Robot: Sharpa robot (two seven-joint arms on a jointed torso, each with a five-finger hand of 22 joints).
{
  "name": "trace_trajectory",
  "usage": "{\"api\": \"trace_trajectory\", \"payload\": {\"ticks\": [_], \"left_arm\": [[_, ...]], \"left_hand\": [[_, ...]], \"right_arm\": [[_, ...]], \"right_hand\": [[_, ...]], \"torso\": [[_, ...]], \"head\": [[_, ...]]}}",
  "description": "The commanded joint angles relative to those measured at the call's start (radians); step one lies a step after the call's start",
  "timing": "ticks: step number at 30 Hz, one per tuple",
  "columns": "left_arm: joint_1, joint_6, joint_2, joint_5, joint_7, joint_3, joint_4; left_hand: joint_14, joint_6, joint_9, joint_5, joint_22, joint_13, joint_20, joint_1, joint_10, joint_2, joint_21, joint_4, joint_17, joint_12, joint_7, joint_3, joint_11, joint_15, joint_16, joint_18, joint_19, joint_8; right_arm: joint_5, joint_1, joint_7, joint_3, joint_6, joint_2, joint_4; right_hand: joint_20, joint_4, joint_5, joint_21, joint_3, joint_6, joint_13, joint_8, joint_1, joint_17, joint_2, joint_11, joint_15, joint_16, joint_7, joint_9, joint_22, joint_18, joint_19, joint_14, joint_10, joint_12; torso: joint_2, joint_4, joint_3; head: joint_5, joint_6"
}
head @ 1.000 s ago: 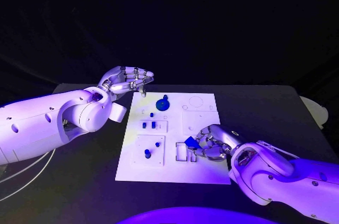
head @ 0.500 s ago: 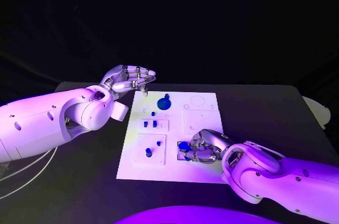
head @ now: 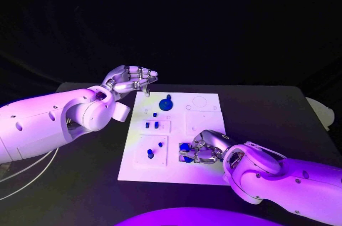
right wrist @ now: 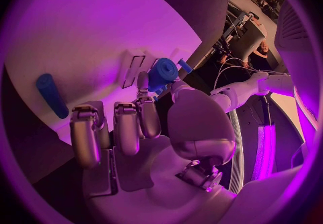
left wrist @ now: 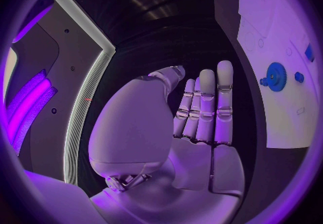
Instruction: Assemble the parts on the task board
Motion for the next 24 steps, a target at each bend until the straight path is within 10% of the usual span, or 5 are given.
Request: {"api": "trace_trajectory", "payload": {"ticks": [1,16,24], "left_arm": [[0.0,0.014,0.001,0.005,0.005,0.001,0.003],[0.0,0.014,-0.002,0.005,0.006,0.001,0.003],[0.0,0.014,-0.004,0.005,0.006,0.001,0.003]], "left_hand": [[-0.005,-0.008,-0.001,0.006,0.0,-0.001,0.001,-0.004,-0.008,0.005,-0.007,0.001,-0.001,0.002,0.002,0.002,-0.002,-0.002,0.003,0.015,-0.005,0.007],[-0.006,-0.009,-0.001,0.006,0.0,-0.002,0.002,-0.006,-0.012,0.006,-0.007,0.002,-0.002,0.005,0.002,0.003,-0.002,-0.001,0.004,0.015,-0.006,0.008],[-0.006,-0.009,-0.001,0.006,0.0,-0.002,0.002,-0.006,-0.012,0.006,-0.007,0.002,-0.002,0.005,0.002,0.003,-0.002,-0.001,0.004,0.015,-0.006,0.008]], "right_arm": [[-0.037,-0.001,-0.015,0.0,0.021,0.002,0.0],[-0.103,-0.001,-0.014,0.0,-0.038,-0.02,0.029],[-0.105,-0.001,0.013,0.0,-0.043,-0.058,0.069]], "right_hand": [[-0.006,0.0,-0.024,0.004,-0.045,-0.011,0.093,0.008,-0.037,0.08,-0.01,-0.003,-0.004,0.002,0.001,0.001,0.263,-0.007,0.106,0.07,-0.002,-0.003],[-0.007,0.0,-0.026,0.004,-0.169,-0.025,0.092,0.026,-0.103,0.085,0.01,-0.003,-0.004,0.003,0.001,0.01,0.263,-0.007,0.106,0.071,-0.004,-0.01],[-0.007,-0.005,0.004,0.004,-0.18,-0.023,0.107,0.04,0.044,0.1,0.059,-0.005,-0.005,0.008,-0.002,0.008,0.263,-0.007,0.106,0.074,0.008,0.006]], "torso": [[0.0,0.0004,0.0],[0.0,-0.0004,0.0012],[-0.001,-0.0024,0.001]], "head": [[-0.001,0.0],[-0.003,0.003],[-0.003,0.001]]}}
